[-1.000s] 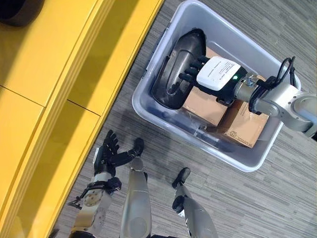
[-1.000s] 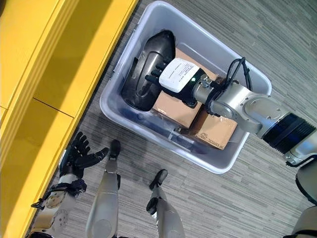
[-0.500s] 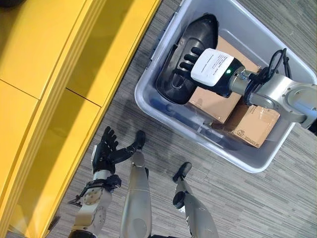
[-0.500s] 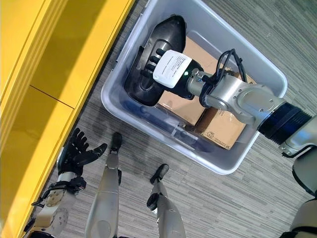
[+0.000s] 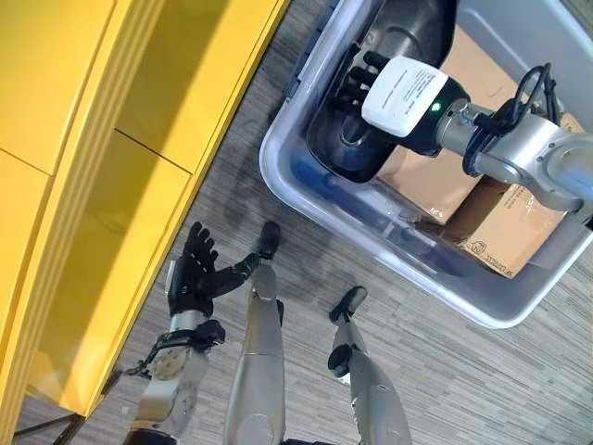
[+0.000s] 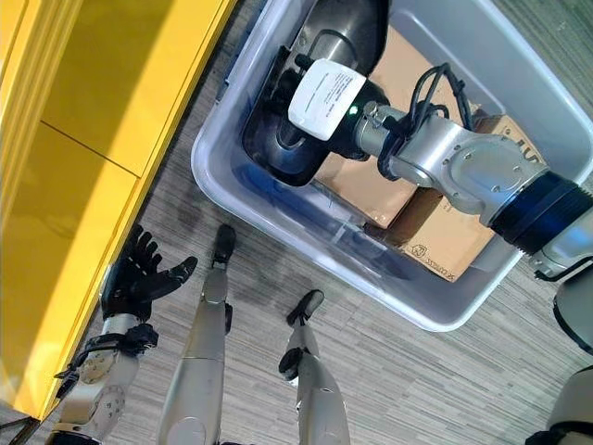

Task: Move parts from the plastic box to the shelf.

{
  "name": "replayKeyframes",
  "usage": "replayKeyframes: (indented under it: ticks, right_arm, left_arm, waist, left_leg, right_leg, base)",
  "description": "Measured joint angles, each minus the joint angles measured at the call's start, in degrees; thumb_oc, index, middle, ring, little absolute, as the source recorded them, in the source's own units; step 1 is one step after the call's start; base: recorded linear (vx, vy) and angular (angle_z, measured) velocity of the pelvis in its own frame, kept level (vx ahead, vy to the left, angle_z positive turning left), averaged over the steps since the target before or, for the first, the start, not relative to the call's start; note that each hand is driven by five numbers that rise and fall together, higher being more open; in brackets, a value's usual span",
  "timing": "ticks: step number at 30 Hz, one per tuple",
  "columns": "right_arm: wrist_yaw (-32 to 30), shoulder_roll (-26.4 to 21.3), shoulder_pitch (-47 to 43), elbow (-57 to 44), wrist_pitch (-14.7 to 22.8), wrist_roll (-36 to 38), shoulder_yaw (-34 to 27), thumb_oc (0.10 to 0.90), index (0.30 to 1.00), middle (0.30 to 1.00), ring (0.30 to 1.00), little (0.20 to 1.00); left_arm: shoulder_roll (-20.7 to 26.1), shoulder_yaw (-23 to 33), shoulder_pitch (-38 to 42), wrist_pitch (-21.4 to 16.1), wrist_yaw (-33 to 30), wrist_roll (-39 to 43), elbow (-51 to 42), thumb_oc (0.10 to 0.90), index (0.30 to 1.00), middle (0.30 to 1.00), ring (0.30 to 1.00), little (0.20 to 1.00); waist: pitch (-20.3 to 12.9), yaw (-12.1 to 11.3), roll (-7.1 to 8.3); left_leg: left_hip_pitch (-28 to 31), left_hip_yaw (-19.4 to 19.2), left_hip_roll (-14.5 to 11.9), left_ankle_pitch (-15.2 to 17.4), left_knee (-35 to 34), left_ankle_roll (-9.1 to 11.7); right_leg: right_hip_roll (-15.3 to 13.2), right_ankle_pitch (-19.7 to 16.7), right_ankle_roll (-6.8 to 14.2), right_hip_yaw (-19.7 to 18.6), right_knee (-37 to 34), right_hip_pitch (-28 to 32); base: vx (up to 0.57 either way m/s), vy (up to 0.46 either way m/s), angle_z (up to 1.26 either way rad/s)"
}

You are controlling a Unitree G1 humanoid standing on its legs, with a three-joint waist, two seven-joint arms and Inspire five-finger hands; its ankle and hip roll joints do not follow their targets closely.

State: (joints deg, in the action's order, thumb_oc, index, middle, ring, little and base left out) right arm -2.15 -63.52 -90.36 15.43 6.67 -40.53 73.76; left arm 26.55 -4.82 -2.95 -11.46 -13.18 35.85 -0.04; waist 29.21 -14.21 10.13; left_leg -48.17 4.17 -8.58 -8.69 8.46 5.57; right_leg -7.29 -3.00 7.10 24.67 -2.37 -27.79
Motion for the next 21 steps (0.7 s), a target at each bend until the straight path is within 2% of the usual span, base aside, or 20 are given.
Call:
replayKeyframes:
  ticks: [3, 11, 12, 13, 14, 16, 21]
  right_arm:
    - [-1.4, -1.6, -2.5, 0.2, 0.4, 0.0, 1.7, 0.9, 1.0, 1.0, 1.0, 1.0]
    - [-4.1, -5.1, -6.6, 0.0, 0.8, 0.0, 2.5, 0.9, 1.0, 1.0, 1.0, 1.0]
    - [-3.8, -5.2, -6.9, 0.0, 0.7, 0.0, 2.4, 0.647, 0.646, 0.646, 0.646, 0.646]
    - [-3.7, -5.3, -7.0, 0.1, 0.6, 0.0, 2.3, 0.571, 0.539, 0.539, 0.539, 0.539]
    - [-3.7, -5.1, -7.0, 0.2, 0.4, 0.0, 2.3, 0.4, 0.3, 0.3, 0.3, 0.3]
    - [-3.8, -4.5, -7.0, 0.4, -0.5, 0.0, 1.3, 0.4, 0.3, 0.3, 0.3, 0.3]
    - [-4.0, -2.5, -8.5, 0.6, -1.1, 0.0, -0.4, 0.4, 0.3, 0.3, 0.3, 0.3]
  left_arm:
    - [0.2, 0.5, 0.2, -0.3, 0.0, 0.0, -1.1, 0.9, 1.0, 1.0, 1.0, 1.0]
    - [0.6, 0.8, -0.4, -1.8, -0.1, 2.1, -3.7, 0.9, 1.0, 1.0, 1.0, 1.0]
    - [0.8, 0.8, -0.5, -1.8, -0.1, 2.1, -3.7, 0.9, 1.0, 1.0, 1.0, 1.0]
    - [1.1, 0.8, -0.5, -1.8, -0.1, 2.1, -3.7, 0.9, 1.0, 1.0, 1.0, 1.0]
    - [1.4, 0.8, -0.5, -1.8, -0.1, 2.1, -3.7, 0.9, 1.0, 1.0, 1.0, 1.0]
    - [1.8, 1.2, -0.6, -2.1, -0.3, 2.1, -3.7, 0.9, 1.0, 1.0, 1.0, 1.0]
    - [1.6, 1.4, -0.5, -2.4, -0.3, 2.1, -4.0, 0.9, 1.0, 1.0, 1.0, 1.0]
  waist:
    - [0.1, 0.3, -0.09]
    - [0.0, 2.6, -0.25]
    - [0.0, 3.0, -0.28]
    - [0.0, 3.0, -0.27]
    - [0.0, 3.0, -0.27]
    - [0.0, 3.0, -0.28]
    - [-0.1, 2.7, -0.4]
  left_leg:
    - [-1.9, 0.1, 0.3, -0.1, 0.7, -0.2]
    - [-8.1, 1.9, 2.3, 0.0, 3.3, -0.6]
    - [-8.5, 2.2, 2.7, 0.0, 3.3, -0.6]
    - [-8.8, 2.2, 2.8, -0.1, 3.4, -0.6]
    - [-9.0, 2.2, 2.9, -0.3, 3.4, -0.6]
    - [-9.8, 1.8, 3.1, -0.7, 3.5, -0.5]
    - [-10.7, 1.7, 2.6, -1.8, 3.6, -0.2]
  right_leg:
    - [-0.9, 1.6, 0.3, -0.4, 3.4, -3.0]
    - [-6.7, 11.6, 0.1, -0.9, 25.0, -16.2]
    - [-7.7, 12.8, -0.1, -1.0, 27.9, -17.7]
    - [-8.0, 13.4, -0.3, -1.1, 29.2, -18.4]
    - [-8.4, 13.9, -0.5, -1.3, 30.5, -19.2]
    - [-9.2, 15.0, -1.1, -2.4, 33.8, -21.8]
    - [-9.2, 15.9, -2.2, -3.1, 36.7, -24.3]
  base:
    - [0.0, 0.0, 0.0]
    - [0.0, 0.012, 0.12]
    - [0.01, 0.04, 0.17]
    - [0.0, 0.026, 0.14]
    - [0.0, 0.041, 0.07]
    - [0.0, 0.015, 0.02]
    - [0.0, 0.002, -0.02]
